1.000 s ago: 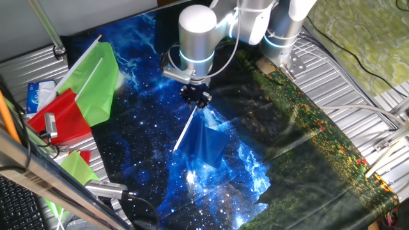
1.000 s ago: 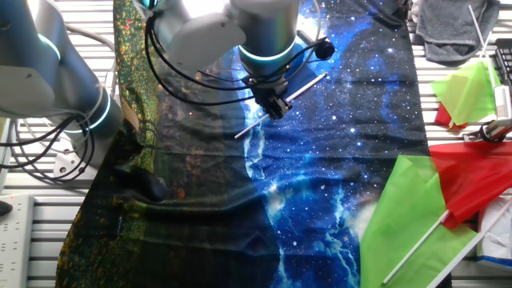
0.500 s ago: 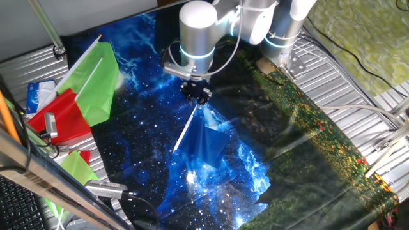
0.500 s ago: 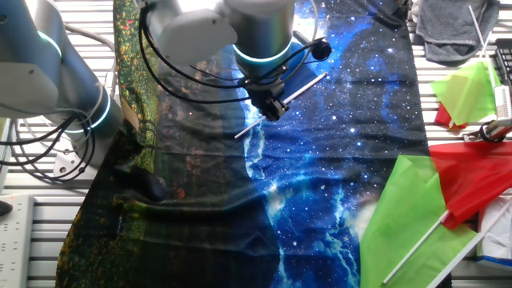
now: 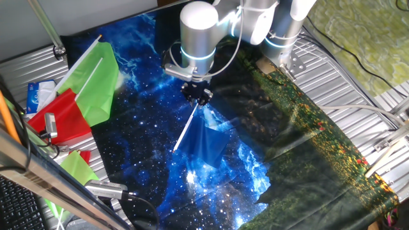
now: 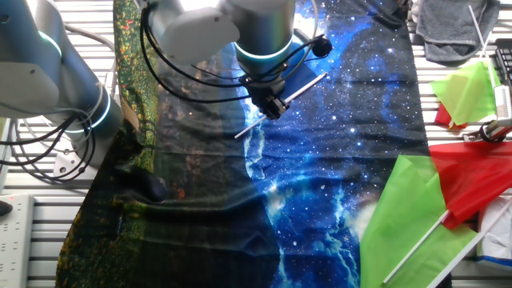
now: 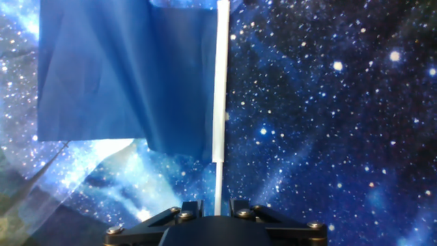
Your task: Wave the flag
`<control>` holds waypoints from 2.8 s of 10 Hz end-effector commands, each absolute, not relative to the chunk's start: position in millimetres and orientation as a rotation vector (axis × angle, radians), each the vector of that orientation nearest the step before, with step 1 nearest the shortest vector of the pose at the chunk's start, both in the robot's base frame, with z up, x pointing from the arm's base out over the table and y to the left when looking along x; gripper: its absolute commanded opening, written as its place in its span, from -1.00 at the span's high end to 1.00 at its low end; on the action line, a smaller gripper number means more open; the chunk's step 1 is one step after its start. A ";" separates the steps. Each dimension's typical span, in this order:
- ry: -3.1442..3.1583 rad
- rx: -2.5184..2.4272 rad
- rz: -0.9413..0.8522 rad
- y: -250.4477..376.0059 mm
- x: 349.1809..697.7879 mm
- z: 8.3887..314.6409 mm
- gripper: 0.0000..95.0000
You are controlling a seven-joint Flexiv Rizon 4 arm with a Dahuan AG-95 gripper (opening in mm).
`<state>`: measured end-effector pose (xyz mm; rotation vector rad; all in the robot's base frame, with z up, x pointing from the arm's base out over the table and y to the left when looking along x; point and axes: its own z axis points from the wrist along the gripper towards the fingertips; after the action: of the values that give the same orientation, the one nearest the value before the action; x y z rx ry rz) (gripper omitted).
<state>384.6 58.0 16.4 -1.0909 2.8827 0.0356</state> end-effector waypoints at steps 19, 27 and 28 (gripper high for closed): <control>2.948 -1.126 0.099 55.5 384.2 6.2 0.60; 2.957 -1.078 0.071 54.9 380.0 2.6 1.00; 2.972 -1.055 0.090 55.1 379.8 4.9 1.00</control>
<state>380.6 53.6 5.0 -1.0498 2.9648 0.0680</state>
